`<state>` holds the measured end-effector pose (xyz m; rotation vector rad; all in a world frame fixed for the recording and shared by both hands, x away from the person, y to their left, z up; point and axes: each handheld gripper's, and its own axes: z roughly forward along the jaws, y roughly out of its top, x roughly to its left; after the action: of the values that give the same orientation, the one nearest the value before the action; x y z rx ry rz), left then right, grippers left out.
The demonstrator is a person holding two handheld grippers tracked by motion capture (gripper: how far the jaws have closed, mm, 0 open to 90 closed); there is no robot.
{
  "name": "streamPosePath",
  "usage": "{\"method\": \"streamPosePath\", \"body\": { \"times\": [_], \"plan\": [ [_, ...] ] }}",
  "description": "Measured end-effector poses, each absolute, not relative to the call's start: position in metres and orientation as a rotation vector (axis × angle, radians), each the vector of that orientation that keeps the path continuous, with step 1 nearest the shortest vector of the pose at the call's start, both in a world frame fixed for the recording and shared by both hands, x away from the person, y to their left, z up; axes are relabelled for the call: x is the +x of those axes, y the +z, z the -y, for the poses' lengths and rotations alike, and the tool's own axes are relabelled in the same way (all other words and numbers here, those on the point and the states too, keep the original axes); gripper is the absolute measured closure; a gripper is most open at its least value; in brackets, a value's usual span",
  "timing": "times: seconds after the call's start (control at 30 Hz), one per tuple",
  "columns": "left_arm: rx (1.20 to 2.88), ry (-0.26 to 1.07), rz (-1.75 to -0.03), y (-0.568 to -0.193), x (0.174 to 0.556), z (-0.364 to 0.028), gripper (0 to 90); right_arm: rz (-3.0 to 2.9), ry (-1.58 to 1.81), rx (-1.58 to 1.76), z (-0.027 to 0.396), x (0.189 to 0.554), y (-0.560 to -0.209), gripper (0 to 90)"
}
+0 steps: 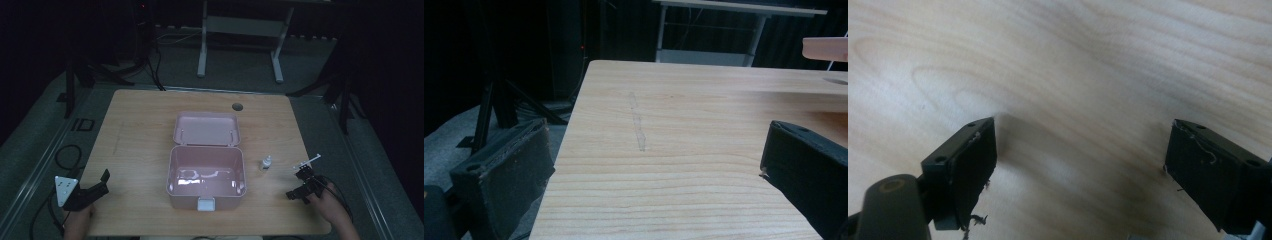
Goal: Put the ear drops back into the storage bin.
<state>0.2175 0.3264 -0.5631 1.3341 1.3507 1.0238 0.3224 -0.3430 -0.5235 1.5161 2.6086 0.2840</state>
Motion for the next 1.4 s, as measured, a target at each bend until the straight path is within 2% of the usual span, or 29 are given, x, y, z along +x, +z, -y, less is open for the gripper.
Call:
{"method": "streamPosePath", "body": {
  "times": [0.53,0.8,1.4],
  "plan": [
    [1.335,1.022,-1.352,-0.563,0.218,-0.326,0.4,-2.907,-0.091,1.351,0.329,0.329,-0.511,13.0],
    [1.335,1.023,-1.351,-0.563,0.218,-0.326,0.5,-2.926,0.015,1.312,0.321,0.339,-0.507,12.2],
    [1.339,1.02,-1.349,-0.563,0.218,-0.326,0.5,-2.935,-0.015,1.206,0.307,0.37,-0.494,11.1]
  ]
}}
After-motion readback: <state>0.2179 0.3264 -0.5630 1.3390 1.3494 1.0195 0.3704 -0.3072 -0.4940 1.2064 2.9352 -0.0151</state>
